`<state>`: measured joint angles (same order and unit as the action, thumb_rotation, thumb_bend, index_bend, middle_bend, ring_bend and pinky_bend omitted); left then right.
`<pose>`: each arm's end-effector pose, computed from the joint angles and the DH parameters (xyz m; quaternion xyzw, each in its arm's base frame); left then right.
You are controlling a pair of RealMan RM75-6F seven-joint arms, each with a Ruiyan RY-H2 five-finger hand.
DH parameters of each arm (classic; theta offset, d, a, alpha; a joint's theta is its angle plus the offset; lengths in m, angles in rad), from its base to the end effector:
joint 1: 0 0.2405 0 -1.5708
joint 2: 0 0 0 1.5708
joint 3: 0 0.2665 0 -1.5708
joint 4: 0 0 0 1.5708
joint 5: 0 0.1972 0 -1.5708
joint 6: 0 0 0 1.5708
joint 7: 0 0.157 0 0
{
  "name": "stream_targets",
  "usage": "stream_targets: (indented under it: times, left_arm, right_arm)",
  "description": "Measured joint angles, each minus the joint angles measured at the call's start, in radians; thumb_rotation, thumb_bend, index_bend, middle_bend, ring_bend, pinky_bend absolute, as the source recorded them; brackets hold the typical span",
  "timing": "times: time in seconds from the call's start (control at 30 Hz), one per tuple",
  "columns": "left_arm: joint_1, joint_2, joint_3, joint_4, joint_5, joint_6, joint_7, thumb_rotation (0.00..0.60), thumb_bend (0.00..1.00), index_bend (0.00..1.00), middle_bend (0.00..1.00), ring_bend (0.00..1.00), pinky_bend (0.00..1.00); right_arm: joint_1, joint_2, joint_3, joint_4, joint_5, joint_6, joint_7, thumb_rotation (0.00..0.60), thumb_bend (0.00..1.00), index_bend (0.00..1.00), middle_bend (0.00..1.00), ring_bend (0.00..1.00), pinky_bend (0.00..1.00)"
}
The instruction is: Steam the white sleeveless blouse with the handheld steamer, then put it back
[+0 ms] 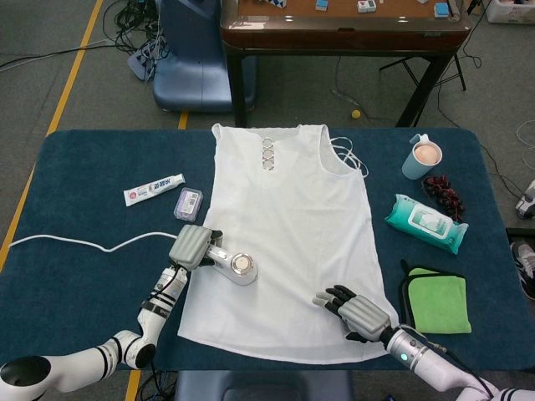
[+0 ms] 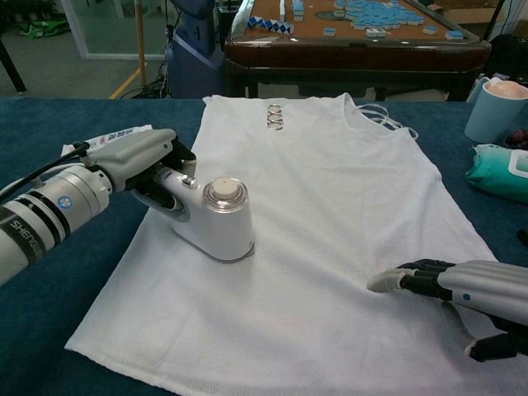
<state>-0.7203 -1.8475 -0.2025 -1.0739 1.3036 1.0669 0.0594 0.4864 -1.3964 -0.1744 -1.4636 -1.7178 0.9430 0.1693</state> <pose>-0.1553 0.3687 -0.0608 -0.6869 -0.3921 -0.4542 0.4100 -0.2556 -0.2183 -0.0136 0.8174 -0.4409 0.2850 0.2372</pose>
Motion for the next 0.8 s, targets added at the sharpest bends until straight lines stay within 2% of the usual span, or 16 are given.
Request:
stream_targets:
  times: [0.27,0.8]
  left_arm:
    - [0.02,0.013,0.013,0.063,0.006,0.002,-0.024,0.6,0.26,0.86,0.78,0.68,0.59]
    - [0.086,0.116,0.025,0.077,-0.004,0.02,-0.051,0.6,0.26,0.86,0.78,0.67,0.59]
  right_arm:
    - [0.006,-0.006,-0.008,0.004,0.007,0.001,-0.002,0.6,0.98,0.0,0.09,0.0,0.01]
    - [0.014,-0.005,-0.016,-0.007,0.011,0.011,-0.015,0.6,0.98,0.0,0.09,0.0,0.01]
